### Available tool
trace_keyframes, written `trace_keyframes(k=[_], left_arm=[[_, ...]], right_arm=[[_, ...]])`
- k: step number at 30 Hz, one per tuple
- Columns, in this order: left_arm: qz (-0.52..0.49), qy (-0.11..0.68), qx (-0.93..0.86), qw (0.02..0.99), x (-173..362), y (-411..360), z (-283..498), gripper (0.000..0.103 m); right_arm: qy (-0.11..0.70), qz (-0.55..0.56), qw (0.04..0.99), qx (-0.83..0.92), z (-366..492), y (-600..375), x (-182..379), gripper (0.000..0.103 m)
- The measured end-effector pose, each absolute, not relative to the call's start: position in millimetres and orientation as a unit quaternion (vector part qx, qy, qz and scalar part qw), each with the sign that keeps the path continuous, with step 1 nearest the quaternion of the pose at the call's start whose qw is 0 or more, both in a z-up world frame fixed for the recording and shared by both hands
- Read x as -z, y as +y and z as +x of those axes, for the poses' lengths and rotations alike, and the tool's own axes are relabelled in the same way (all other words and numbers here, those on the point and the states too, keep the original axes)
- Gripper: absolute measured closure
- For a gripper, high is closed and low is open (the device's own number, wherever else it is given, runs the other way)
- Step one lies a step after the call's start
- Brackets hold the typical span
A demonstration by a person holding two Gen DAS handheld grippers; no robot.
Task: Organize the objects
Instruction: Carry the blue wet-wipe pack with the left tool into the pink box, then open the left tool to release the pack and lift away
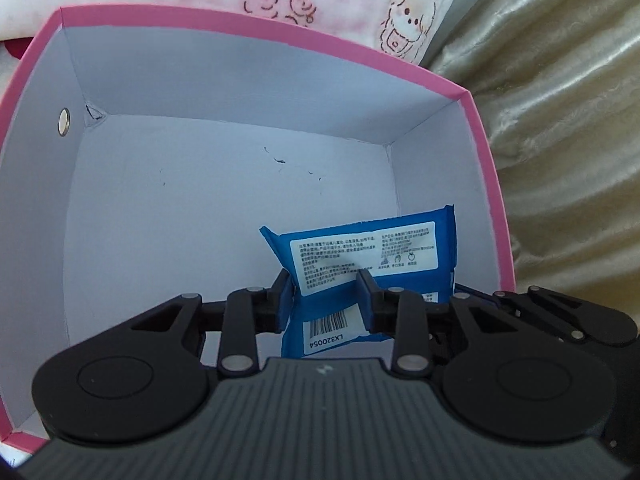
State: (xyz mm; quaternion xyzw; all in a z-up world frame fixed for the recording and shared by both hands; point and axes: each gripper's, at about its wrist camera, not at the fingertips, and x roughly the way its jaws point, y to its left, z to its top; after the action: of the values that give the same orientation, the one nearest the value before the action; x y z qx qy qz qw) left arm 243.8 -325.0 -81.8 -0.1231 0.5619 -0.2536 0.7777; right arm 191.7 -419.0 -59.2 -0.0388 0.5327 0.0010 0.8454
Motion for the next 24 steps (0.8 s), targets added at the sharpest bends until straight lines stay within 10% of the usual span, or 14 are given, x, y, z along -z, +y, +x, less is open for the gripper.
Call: trace_keyframes(k=[19,24], left_arm=[[-0.145,0.602,0.237,0.749,111.5,-324.7,255.2,0.071],[-0.144,0.587,0.236,0.761,105.6,-325.6,254.7,0.068]], right_arm=[[0.54,-0.134,0.831,0.009,193.7,-395.3,71.9,0.056],[0.525,-0.127,0.841,0.013,190.1,-400.7,62.0,0.042]])
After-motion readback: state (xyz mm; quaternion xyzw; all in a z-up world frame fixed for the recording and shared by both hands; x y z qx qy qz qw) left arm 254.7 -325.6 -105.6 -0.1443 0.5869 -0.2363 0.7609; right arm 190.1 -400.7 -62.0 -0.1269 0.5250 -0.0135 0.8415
